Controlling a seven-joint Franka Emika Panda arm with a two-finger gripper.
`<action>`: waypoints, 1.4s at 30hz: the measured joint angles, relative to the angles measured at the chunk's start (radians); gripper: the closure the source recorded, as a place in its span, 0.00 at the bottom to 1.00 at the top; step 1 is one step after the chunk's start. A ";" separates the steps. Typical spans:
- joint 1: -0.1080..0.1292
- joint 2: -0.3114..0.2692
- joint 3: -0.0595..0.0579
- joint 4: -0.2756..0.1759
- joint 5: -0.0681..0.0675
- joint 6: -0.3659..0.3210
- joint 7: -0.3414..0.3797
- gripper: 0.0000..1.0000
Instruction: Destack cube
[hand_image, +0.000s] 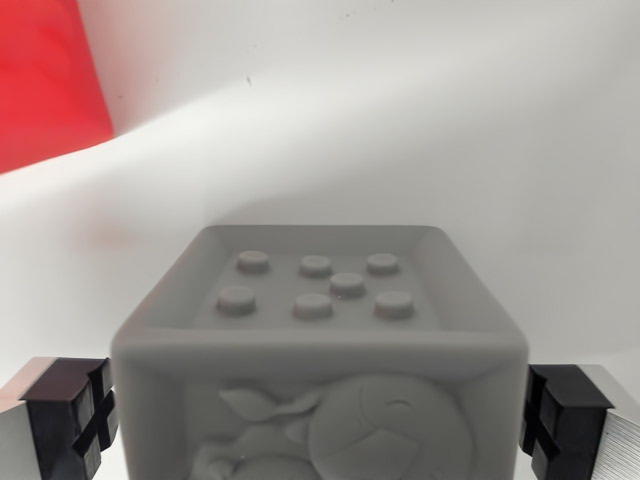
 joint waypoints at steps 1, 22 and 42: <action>0.000 -0.001 0.000 0.000 0.000 -0.001 0.000 0.00; 0.019 -0.168 -0.022 -0.039 -0.012 -0.124 0.009 0.00; 0.023 -0.425 -0.033 -0.055 -0.052 -0.361 0.037 0.00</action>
